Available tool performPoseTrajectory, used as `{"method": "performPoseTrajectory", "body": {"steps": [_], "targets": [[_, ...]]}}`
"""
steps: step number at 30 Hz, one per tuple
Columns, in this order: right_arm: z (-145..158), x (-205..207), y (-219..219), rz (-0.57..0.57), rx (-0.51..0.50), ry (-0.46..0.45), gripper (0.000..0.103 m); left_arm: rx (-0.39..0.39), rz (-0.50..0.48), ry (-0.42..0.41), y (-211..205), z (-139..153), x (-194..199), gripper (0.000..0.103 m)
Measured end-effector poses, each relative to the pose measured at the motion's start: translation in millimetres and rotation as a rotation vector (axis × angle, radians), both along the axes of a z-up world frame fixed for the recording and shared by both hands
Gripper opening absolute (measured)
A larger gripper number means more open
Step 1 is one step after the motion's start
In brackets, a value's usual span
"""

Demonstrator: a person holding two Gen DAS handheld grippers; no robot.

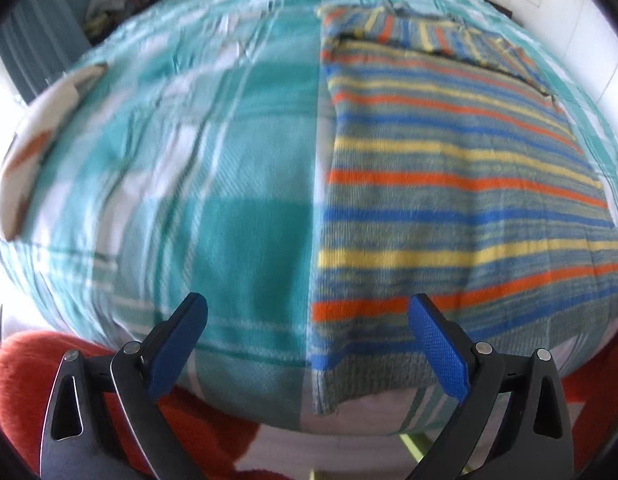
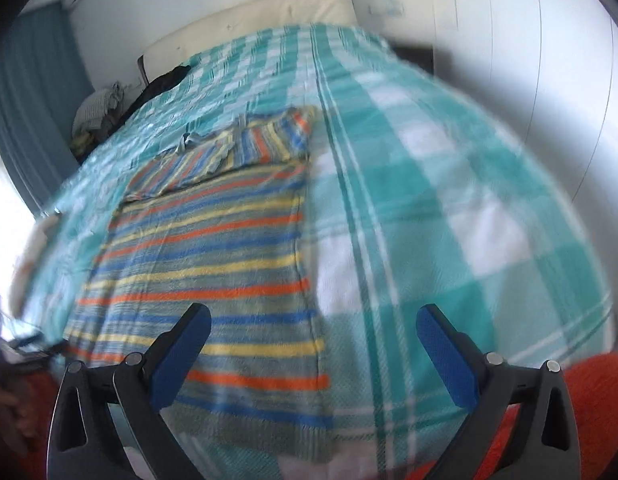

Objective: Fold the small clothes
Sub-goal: 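Grasp the sweater hem with the left tool while the right tool grasps the hem too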

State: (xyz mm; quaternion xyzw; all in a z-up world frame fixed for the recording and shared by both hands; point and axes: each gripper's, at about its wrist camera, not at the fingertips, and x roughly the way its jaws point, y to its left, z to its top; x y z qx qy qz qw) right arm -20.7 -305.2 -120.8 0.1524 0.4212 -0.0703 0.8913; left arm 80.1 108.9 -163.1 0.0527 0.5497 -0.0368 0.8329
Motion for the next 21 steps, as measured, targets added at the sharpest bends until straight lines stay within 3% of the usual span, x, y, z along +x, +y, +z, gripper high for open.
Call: {"method": "performPoseTrajectory", "body": {"steps": [3,6,8,9,11,12,13,14,16,20,21], "targets": [[-24.9,-0.5,-2.4,0.050,0.140,0.125,0.091,-0.002,-0.027,0.061,-4.7,-16.7,-0.5,0.100],[-47.3,3.5,9.2,0.088,0.137,0.253,0.091,-0.007,-0.035,0.104,-8.0,-26.3,-1.0,0.095],[-59.8,6.2,17.3,0.116,0.122,0.319,0.088,-0.038,-0.046,0.118,-7.2,-25.9,-1.3,0.079],[-64.5,7.1,22.3,0.130,0.095,0.359,0.079,-0.047,-0.046,0.125,-6.2,-25.3,-1.7,0.073],[-67.0,7.5,28.7,0.146,0.053,0.405,0.061,-0.057,-0.054,0.146,-5.8,-23.4,-4.3,0.038],[-66.4,6.5,31.3,0.163,0.070,0.421,0.042,-0.059,-0.061,0.154,-6.8,-22.5,-6.9,0.026],[-66.4,5.3,32.4,0.180,0.106,0.436,0.017,-0.058,-0.076,0.168,-8.6,-21.9,-10.1,0.004],[-67.1,3.9,33.4,0.196,0.143,0.449,0.008,-0.061,-0.086,0.172,-10.4,-20.9,-13.8,0.004],[-63.3,0.2,34.4,0.219,0.197,0.432,0.007,-0.087,-0.087,0.173,-9.2,-16.2,-17.5,0.003],[-43.0,0.0,21.7,0.213,0.353,0.327,0.007,-0.353,-0.015,0.189,21.8,6.7,0.9,0.003],[-35.8,4.0,16.2,0.210,0.382,0.298,0.007,-0.387,-0.005,0.180,27.3,12.4,8.3,0.003]]}}
